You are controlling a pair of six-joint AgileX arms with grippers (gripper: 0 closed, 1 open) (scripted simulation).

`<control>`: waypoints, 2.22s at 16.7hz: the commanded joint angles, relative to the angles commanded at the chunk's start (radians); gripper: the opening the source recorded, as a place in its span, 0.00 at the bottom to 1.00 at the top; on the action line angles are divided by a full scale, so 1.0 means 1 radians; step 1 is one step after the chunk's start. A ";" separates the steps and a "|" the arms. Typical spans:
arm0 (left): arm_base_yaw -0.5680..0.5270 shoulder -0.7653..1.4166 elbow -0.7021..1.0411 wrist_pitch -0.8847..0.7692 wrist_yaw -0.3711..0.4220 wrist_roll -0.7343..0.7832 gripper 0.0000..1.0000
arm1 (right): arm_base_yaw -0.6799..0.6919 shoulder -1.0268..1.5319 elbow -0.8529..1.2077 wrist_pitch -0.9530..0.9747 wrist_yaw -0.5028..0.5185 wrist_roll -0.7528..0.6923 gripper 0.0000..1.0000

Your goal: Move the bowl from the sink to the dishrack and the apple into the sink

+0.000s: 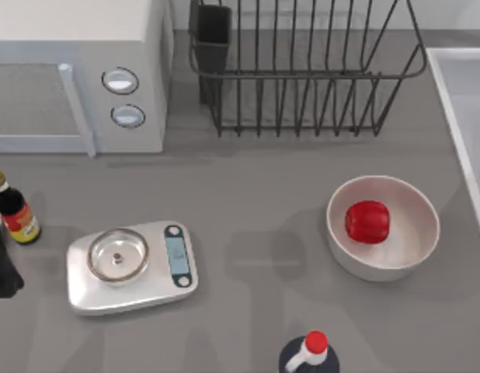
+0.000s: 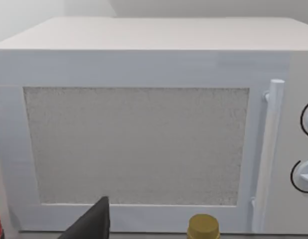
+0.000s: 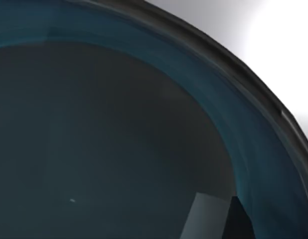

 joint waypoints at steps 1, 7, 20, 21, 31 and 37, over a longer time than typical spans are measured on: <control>0.000 0.000 0.000 0.000 0.000 0.000 1.00 | 0.000 0.000 0.000 0.000 0.000 0.000 0.00; 0.000 0.000 0.000 0.000 0.000 0.000 1.00 | 0.003 -0.007 -0.003 0.000 -0.001 0.000 0.00; 0.000 0.000 0.000 0.000 0.000 0.000 1.00 | -0.236 -0.682 -0.339 -0.373 -0.035 -0.262 0.00; 0.000 0.000 0.000 0.000 0.000 0.000 1.00 | -0.262 -0.757 -0.376 -0.412 -0.037 -0.289 0.00; 0.000 0.000 0.000 0.000 0.000 0.000 1.00 | -0.416 -1.184 -0.582 -0.622 -0.048 -0.432 0.00; 0.000 0.000 0.000 0.000 0.000 0.000 1.00 | -0.380 -1.176 -0.575 -0.598 -0.036 -0.412 0.00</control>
